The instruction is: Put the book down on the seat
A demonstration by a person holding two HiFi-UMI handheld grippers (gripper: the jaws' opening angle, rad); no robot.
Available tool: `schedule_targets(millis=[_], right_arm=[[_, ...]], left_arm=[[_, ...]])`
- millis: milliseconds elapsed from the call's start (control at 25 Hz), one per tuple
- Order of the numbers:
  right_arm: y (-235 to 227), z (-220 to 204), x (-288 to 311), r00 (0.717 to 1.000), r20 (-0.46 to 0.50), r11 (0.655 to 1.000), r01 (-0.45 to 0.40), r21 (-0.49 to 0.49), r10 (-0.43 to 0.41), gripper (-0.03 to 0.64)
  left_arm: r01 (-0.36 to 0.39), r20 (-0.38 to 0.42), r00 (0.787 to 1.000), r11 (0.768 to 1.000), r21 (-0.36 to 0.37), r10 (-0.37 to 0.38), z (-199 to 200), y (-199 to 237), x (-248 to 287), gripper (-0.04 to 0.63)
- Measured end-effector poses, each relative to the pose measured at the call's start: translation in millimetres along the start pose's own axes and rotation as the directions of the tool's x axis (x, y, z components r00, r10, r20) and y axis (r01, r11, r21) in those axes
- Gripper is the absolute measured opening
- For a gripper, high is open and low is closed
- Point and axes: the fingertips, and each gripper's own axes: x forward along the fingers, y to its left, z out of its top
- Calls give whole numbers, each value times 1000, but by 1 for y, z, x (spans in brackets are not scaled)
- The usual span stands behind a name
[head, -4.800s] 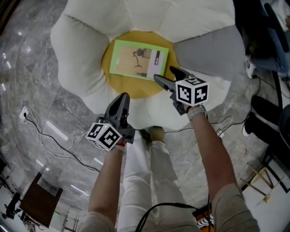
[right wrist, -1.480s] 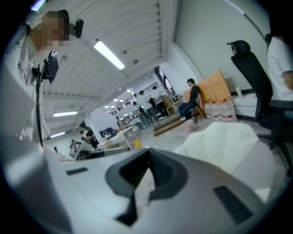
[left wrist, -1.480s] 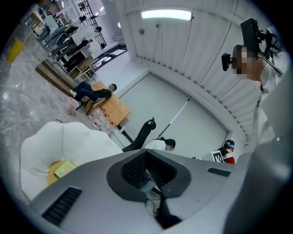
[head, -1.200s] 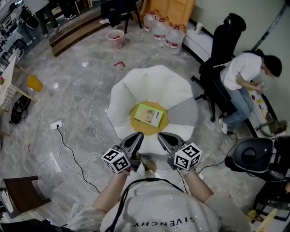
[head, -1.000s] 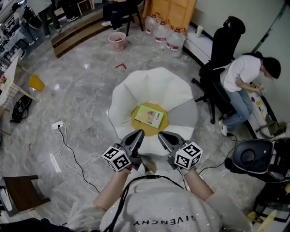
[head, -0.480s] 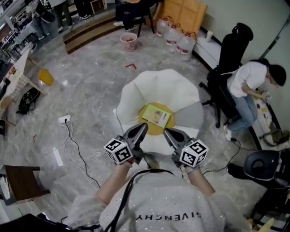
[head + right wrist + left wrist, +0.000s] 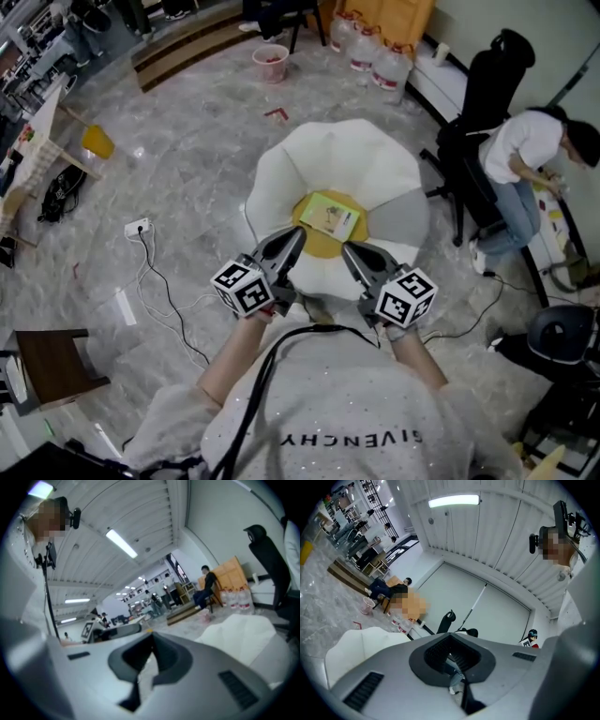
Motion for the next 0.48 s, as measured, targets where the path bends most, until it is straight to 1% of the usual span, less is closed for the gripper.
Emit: schedule_targets(millis=[360, 480], right_arm=[[-5, 2, 3, 1000, -7, 1000, 17, -14, -17, 14], [-9, 1, 2, 999, -10, 999, 40, -27, -40, 14]], left_arm=[[20, -18, 1000, 1000, 7, -20, -2, 1, 10, 21], [23, -24, 999, 1000, 4, -23, -4, 2, 12, 21]])
